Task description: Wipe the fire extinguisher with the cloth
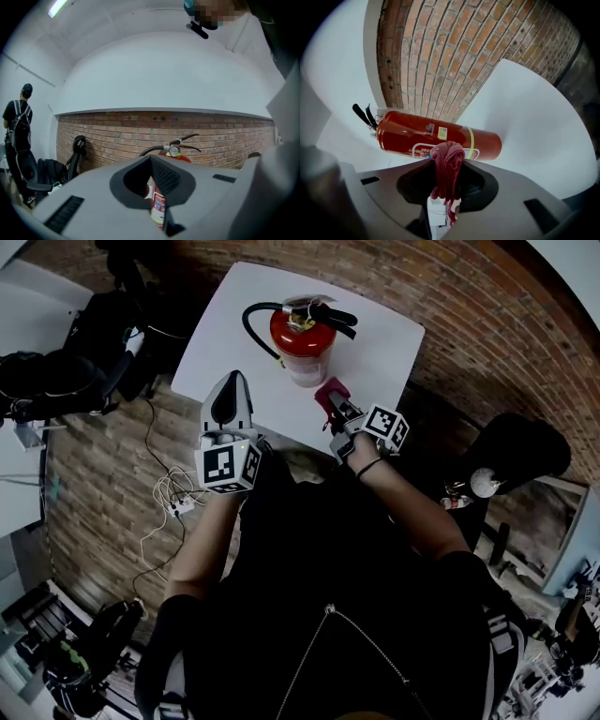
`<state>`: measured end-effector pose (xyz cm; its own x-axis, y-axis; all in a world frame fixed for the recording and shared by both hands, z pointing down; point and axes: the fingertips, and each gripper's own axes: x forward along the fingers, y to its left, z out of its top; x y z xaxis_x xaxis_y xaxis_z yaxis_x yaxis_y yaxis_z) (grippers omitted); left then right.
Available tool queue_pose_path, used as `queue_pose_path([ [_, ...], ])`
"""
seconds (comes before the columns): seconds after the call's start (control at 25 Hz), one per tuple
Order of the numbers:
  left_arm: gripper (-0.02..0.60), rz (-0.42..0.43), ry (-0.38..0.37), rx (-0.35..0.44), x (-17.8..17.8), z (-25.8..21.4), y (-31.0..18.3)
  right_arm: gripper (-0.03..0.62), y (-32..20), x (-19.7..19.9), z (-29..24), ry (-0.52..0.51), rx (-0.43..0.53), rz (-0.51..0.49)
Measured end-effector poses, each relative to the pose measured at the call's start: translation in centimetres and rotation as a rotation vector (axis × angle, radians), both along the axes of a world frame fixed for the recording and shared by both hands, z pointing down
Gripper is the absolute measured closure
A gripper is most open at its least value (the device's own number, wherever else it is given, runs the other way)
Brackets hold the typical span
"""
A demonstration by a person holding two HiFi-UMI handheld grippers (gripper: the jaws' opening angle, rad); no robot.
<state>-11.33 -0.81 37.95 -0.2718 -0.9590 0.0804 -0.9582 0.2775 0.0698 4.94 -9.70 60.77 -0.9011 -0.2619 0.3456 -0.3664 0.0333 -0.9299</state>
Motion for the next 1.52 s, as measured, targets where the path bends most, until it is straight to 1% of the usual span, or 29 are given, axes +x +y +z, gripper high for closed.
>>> queue_pose_path([
  [0.08,0.574,0.058,0.006,-0.004,-1.5,0.2,-0.9,0.470,-0.2,-0.6,1.4,0.038,0.003,0.050],
  [0.24,0.574,0.186,0.012,-0.023,-4.3,0.7,-2.7,0.470,-0.5,-1.6,4.6,0.100,-0.009,0.185],
  [0.4,0.574,0.273,0.019,-0.034,-6.0,1.4,-4.2,0.470,-0.7,-2.0,8.5,0.146,-0.038,0.283],
  [0.6,0.574,0.361,0.035,-0.064,-7.2,2.6,-5.2,0.470,-0.8,-2.4,13.1,0.190,-0.110,0.358],
  [0.72,0.574,0.404,0.048,-0.086,-7.3,3.5,-5.2,0.470,-0.7,-3.1,15.4,0.201,-0.144,0.361],
  [0.84,0.574,0.426,0.051,-0.105,-7.5,4.3,-5.0,0.470,-0.7,-3.4,17.3,0.219,-0.164,0.367],
  [0.96,0.574,0.433,0.050,-0.120,-7.9,4.7,-4.6,0.470,-0.9,-3.6,18.6,0.229,-0.159,0.364],
  [1.12,0.574,0.430,0.057,-0.135,-8.5,5.3,-4.1,0.470,-1.3,-3.9,20.3,0.276,-0.151,0.336],
  [1.24,0.574,0.421,0.054,-0.144,-8.9,5.5,-3.5,0.470,-1.5,-4.0,20.9,0.297,-0.139,0.335],
  [1.52,0.574,0.415,0.058,-0.153,-9.6,5.9,-2.6,0.470,-1.2,-4.3,20.1,0.256,-0.163,0.379],
])
